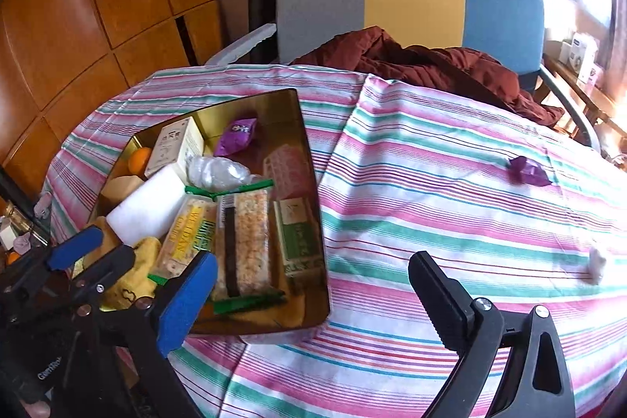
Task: Organize objects
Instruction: 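Move both tools back toward the second purple pouch and cotton ball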
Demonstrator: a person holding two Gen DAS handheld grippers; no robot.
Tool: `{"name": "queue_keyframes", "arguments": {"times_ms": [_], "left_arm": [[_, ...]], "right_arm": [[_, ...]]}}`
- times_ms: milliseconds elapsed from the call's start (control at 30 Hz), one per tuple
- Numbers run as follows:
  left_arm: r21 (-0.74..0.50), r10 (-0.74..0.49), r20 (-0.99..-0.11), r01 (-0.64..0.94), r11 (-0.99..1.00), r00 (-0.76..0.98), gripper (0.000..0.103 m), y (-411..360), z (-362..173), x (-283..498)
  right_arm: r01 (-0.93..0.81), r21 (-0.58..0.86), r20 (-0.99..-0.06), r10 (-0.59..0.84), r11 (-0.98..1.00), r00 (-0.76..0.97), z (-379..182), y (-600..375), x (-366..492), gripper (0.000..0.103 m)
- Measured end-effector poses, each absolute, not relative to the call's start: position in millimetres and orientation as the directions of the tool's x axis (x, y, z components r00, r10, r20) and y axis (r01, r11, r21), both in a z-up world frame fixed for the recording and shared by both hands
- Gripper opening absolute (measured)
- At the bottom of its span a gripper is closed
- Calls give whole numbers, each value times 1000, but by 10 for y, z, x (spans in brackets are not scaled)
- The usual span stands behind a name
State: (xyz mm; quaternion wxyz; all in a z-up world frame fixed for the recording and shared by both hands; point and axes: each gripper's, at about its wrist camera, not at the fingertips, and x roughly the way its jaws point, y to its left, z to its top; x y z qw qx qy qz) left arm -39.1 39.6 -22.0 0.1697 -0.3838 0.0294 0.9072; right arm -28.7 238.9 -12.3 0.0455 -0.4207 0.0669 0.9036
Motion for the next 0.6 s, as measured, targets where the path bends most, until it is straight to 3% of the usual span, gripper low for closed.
{"name": "queue_keyframes", "arguments": {"times_ms": [600], "left_arm": [[-10,331,-700,-454,-891,-633,52,842,-84,-171]], "right_arm": [[-334,-12,-798,210,-943,-565,-113,3521,47,103]]}}
